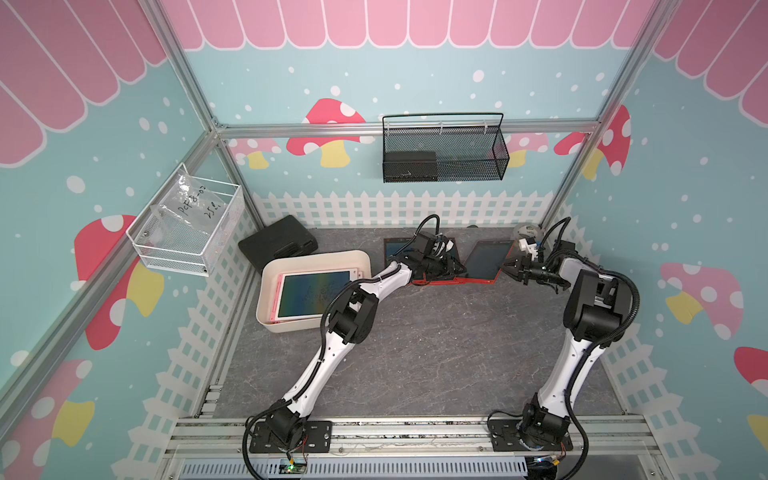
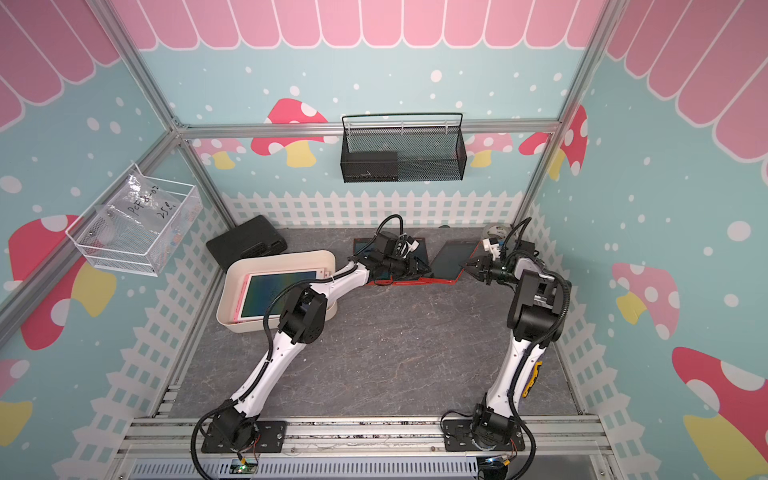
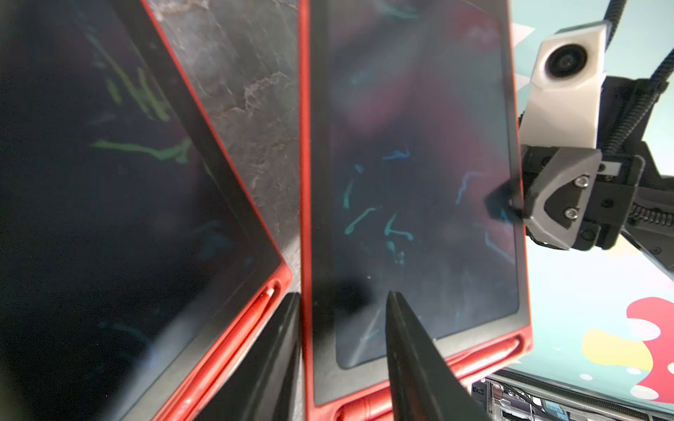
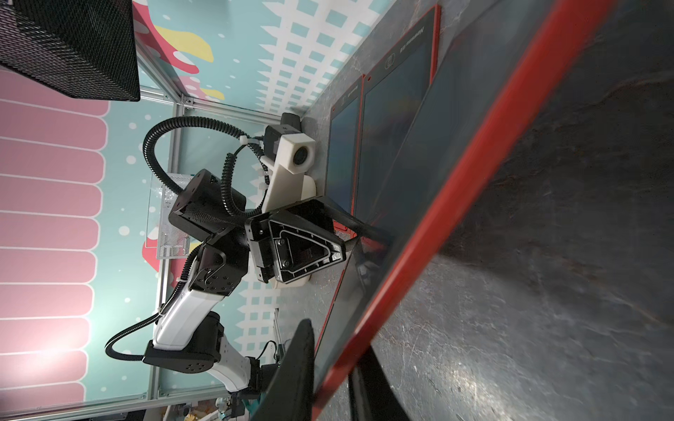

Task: Take out the writing tablet from the storage box
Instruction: Place the writing tablet at the center of the board.

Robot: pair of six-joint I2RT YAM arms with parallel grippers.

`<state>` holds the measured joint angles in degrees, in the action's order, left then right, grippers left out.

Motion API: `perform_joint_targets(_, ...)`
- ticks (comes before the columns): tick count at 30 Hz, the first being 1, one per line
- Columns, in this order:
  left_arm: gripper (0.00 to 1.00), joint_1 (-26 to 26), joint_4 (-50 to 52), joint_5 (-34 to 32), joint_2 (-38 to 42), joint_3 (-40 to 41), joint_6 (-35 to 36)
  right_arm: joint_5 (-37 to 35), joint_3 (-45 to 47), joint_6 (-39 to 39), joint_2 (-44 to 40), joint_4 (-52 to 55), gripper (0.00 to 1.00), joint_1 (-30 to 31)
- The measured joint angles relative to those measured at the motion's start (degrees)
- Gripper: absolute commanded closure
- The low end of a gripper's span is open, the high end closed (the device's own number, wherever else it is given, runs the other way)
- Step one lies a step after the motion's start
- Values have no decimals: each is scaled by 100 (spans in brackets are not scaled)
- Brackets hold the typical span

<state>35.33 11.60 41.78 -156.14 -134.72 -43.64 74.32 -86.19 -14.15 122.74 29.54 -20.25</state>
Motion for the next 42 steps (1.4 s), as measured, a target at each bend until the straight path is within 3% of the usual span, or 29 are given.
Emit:
perform_joint_targets(18,60,7,-280,52,-153,20,-361,-557,-352,-247,570,92,81,0)
perform_joint_targets(42,62,208,-715,155,-225,136,-800,-1790,-2588,-629,2044,909,65,11)
